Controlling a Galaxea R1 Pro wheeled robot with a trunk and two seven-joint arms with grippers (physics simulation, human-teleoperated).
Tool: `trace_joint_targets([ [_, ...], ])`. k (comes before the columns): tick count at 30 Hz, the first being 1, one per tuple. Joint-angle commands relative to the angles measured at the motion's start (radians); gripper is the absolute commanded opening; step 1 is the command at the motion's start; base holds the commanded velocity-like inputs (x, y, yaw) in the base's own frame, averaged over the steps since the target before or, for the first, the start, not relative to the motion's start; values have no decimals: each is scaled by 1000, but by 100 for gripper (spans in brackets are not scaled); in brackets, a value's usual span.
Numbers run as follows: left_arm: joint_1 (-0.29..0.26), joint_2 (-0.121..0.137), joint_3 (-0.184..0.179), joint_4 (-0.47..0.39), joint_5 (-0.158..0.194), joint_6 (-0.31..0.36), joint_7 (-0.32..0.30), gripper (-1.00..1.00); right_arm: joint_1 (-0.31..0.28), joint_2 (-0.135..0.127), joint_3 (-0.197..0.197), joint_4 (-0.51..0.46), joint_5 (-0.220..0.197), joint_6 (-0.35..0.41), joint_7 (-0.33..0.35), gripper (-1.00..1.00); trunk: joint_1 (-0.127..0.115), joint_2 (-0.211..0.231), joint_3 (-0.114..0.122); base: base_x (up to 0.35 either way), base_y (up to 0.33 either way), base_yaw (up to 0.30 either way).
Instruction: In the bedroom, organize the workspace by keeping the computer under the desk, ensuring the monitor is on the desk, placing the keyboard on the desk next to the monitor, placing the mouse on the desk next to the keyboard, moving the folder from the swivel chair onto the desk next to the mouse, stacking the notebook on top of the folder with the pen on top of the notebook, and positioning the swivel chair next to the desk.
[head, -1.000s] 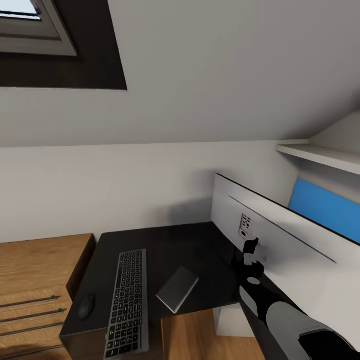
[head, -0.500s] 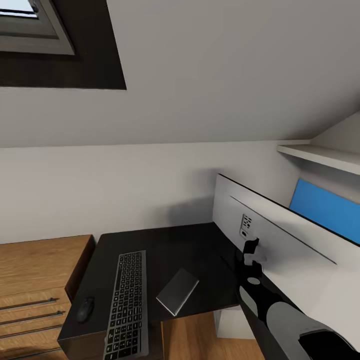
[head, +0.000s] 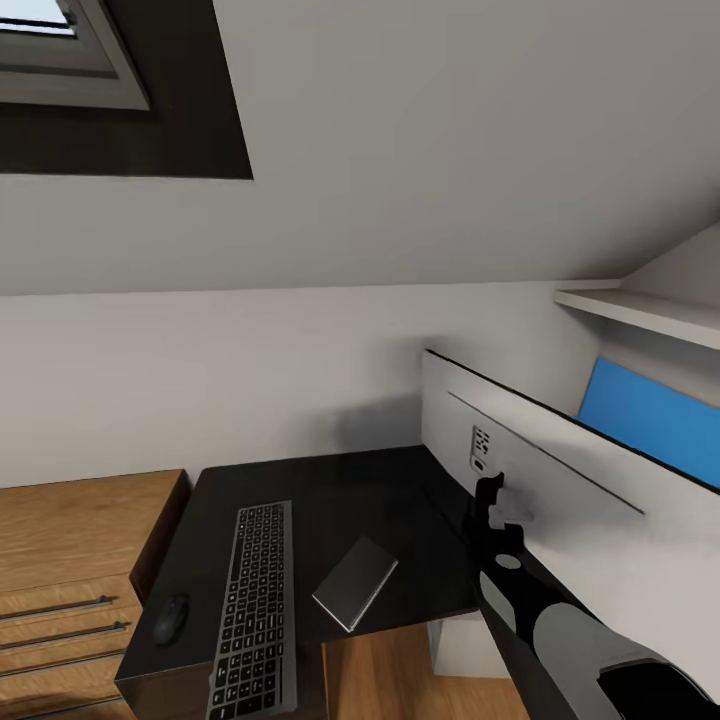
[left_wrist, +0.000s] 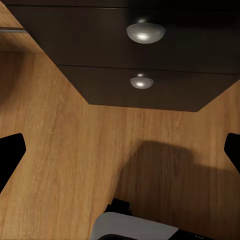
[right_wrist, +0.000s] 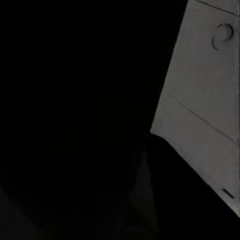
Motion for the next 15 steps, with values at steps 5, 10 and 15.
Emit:
trace_joint_targets([
  [5,-1,1,-9,1,7,-3,6,100,-1,-1,11,1,-15,-7,-4,-100,0,-2,-2,0,0,0],
  [10,-1,1,-9,1,7,-3,6,100,-1,-1,11,1,-15,-7,-4,-100,0,-2,-2,0,0,0],
  [15,-1,1,-9,1,7,-3,6,100,-1,-2,11,0,-15,-7,-4,-100,0,-2,-2,0,0,0],
])
